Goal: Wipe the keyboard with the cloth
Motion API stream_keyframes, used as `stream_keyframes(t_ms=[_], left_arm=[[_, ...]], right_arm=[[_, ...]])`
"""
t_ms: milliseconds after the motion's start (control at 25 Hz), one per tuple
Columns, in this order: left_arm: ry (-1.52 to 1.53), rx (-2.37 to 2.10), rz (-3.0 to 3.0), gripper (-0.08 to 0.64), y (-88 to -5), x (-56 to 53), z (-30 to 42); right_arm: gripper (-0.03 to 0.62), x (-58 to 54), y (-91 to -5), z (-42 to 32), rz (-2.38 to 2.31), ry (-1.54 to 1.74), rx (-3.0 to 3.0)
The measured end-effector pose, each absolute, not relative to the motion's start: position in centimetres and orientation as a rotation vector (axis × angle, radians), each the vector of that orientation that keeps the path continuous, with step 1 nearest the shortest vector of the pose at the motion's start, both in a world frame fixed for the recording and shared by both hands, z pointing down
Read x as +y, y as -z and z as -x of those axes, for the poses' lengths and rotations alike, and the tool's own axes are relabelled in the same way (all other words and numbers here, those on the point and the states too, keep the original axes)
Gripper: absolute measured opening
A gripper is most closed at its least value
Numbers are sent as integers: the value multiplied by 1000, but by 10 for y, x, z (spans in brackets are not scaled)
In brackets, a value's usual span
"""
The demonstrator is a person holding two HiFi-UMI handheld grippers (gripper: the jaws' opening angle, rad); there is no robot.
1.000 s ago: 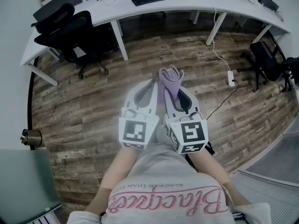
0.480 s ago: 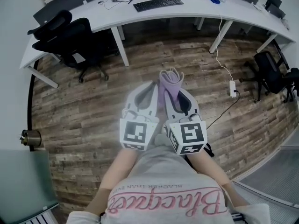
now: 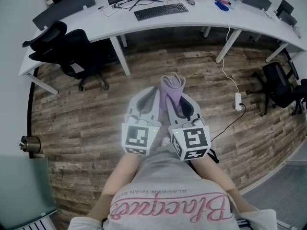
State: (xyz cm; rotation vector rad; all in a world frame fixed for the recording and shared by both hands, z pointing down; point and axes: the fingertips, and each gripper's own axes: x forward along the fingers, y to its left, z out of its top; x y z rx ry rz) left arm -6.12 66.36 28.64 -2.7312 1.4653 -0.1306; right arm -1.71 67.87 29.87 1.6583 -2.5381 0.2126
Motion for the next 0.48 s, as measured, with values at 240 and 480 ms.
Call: stream_keyframes(t_ms=[240,480], left_arm=[[130,1513,2712,5,-290,629,47],[134,1529,2717,5,-294,608,33]], right_arm=[[84,644,-302,-3,-1637,-215,-2552],[85,625,-307,-20,-1630,-240,-2550]])
